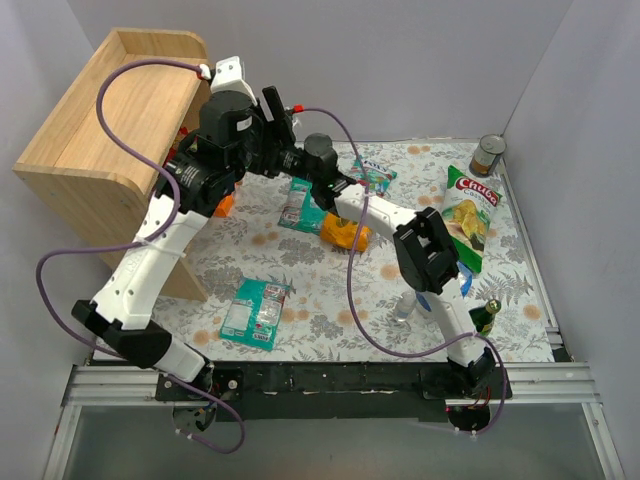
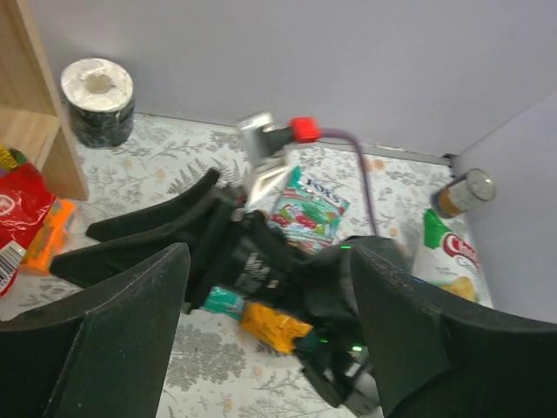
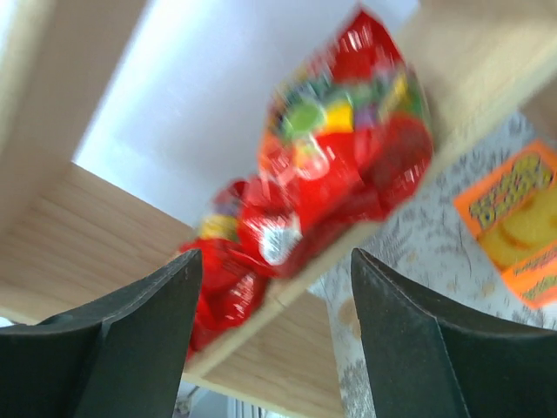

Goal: Place and organize the candy bags onto the shelf

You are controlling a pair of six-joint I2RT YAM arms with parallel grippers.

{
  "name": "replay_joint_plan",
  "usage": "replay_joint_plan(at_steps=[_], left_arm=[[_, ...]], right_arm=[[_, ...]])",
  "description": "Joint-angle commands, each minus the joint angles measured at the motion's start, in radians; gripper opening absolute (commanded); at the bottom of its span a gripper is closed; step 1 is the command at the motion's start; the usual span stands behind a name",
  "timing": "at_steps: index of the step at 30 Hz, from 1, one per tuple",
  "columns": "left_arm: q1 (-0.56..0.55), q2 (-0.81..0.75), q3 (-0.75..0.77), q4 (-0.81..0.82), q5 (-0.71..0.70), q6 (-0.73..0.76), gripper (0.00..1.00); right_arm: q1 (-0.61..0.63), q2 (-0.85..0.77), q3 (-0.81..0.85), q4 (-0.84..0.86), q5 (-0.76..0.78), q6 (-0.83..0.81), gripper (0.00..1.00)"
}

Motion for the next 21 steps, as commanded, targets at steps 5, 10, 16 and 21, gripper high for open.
replay_joint_plan(at_steps=[5,10,16,21], left_arm=[[-0.001,0.05,0.063,-0.002,-0.22,0.156,0.73],[-0.041,0.122,0.049,0.036,-0.468,0.36,0.71],[-0.059,0.145,-0.129,0.288,-0.752,0.756,0.72],[-0.058,0.171,-0.207,0.413,-0.869,0.902,0.72]], right_arm=[[-0.067,-0.19,-0.155,0.093,-0.028,-0.007,0.82],[-0.129,-0.377,-0.436,-0.083,0.012,-0.103,0.83],[-0.182,-0.494,-0.525,-0.34,0.076,-0.251,0.83],[-0.207,-0.529,-0.536,-0.411,0.084,-0.289,0.82]])
